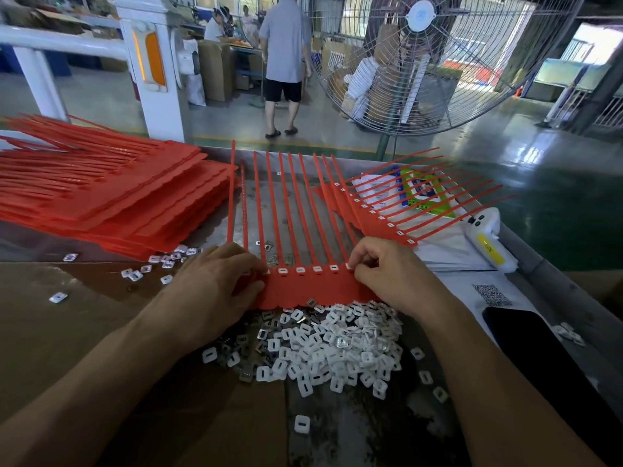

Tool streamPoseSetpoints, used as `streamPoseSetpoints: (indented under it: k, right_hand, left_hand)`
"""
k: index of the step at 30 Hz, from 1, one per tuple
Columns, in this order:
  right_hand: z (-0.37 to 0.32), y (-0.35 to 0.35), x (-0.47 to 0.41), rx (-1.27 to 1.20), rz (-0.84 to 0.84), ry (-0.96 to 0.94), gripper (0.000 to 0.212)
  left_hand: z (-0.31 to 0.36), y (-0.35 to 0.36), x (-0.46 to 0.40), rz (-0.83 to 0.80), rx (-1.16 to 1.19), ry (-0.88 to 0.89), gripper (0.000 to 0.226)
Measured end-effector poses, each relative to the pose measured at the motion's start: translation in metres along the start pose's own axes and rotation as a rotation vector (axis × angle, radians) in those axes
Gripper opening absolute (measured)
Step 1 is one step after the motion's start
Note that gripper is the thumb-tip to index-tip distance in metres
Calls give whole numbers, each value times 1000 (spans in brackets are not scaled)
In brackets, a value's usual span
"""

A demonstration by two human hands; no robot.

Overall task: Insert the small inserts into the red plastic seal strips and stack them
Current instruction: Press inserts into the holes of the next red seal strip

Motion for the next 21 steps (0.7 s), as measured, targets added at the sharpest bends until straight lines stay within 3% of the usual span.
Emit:
streamPoseSetpoints:
  k: [6, 21]
  right_hand:
    - [4, -1, 2, -72, 19, 11, 20]
    - [-3, 0, -1, 42, -12, -6, 21]
  left_hand:
    - [0, 0, 0, -9, -7, -6, 39]
    - [1, 1, -1, -12, 1, -21, 37]
Point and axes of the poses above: each hand's wrist, its own x-axis away from the middle knuckle, its own y-axis out of the palm, z = x × y, the point moved 2 cm from there along -x, towards the middle knuckle, and after that the axes turned 5 degrees about y, right-handed, at the moved point
